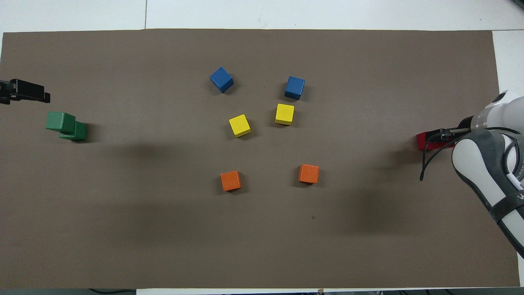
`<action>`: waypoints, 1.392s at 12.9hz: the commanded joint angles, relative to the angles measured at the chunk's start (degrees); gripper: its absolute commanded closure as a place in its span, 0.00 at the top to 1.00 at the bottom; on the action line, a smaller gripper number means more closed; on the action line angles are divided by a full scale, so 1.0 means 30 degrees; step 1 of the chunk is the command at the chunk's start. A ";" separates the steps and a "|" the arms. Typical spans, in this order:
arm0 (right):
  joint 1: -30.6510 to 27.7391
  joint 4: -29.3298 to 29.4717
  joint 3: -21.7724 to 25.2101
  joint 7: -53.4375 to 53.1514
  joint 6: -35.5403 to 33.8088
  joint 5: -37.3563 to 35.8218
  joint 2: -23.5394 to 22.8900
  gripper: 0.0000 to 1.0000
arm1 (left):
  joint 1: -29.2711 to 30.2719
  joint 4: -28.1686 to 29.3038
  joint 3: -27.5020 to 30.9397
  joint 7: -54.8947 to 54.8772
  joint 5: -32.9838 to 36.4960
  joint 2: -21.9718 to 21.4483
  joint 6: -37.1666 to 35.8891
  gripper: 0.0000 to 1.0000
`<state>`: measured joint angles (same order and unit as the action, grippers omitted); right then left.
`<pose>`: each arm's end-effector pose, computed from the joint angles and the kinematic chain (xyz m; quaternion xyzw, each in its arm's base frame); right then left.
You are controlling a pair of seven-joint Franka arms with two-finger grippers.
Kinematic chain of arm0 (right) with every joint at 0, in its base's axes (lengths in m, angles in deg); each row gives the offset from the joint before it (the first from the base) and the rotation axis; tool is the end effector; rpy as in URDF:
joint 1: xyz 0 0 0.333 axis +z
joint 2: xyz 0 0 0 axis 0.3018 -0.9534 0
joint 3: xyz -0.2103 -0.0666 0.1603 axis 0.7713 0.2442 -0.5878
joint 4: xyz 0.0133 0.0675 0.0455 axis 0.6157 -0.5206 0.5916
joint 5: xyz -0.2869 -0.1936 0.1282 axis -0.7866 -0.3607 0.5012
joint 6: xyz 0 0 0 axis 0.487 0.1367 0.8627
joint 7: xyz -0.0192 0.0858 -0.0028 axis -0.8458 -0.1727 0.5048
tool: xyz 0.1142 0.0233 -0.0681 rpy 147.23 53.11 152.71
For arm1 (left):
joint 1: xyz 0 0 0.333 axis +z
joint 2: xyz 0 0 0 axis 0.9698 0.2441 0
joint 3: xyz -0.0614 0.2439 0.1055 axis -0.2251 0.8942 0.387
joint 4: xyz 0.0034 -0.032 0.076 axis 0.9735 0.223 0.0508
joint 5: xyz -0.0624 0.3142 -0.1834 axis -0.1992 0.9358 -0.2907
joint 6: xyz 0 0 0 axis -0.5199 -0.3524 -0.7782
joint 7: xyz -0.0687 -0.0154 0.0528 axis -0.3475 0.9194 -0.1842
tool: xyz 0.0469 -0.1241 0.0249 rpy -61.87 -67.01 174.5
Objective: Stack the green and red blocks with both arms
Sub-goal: 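Lower the red cube onto the other red cube while the left gripper withdraws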
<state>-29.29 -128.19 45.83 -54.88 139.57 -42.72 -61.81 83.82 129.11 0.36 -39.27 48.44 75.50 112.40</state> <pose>0.5342 -0.0999 0.3036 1.0000 0.0050 0.0052 0.0021 0.5842 0.0482 0.4970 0.9988 -0.0152 0.0398 0.0245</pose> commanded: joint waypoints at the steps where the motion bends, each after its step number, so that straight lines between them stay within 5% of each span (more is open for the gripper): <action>1: -0.0049 0.1083 -0.0345 -0.0207 -0.1491 0.0150 0.0377 1.00 | -0.0335 0.0145 0.0172 0.1013 -0.0049 -0.1376 -0.2542 1.00; 4: -0.0019 0.2670 -0.1105 -0.1001 -0.3663 0.0150 0.1045 1.00 | -0.0480 0.0145 0.0171 0.1013 -0.0020 -0.1936 -0.4455 1.00; 9: -0.0048 0.3109 -0.1664 -0.1031 -0.7464 0.0180 0.4678 1.00 | -0.0862 0.0145 0.0172 0.1013 -0.0019 -0.2406 -0.5015 1.00; 13: -0.0224 0.7438 -0.1606 -0.1031 -1.2712 -0.0113 0.3633 1.00 | -0.0862 0.0321 0.0142 0.1013 0.0068 -0.2758 -0.5132 1.00; 18: -0.0341 0.8064 -0.1606 -0.1031 -1.2867 -0.0172 0.3336 1.00 | -0.0746 0.0526 -0.0499 0.1042 0.1003 -0.3343 -0.5279 1.00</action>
<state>-29.60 -105.83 41.55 -57.46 102.36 -42.72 -50.61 82.05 129.24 -0.16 -37.05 49.33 67.30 97.18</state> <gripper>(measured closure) 0.000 0.000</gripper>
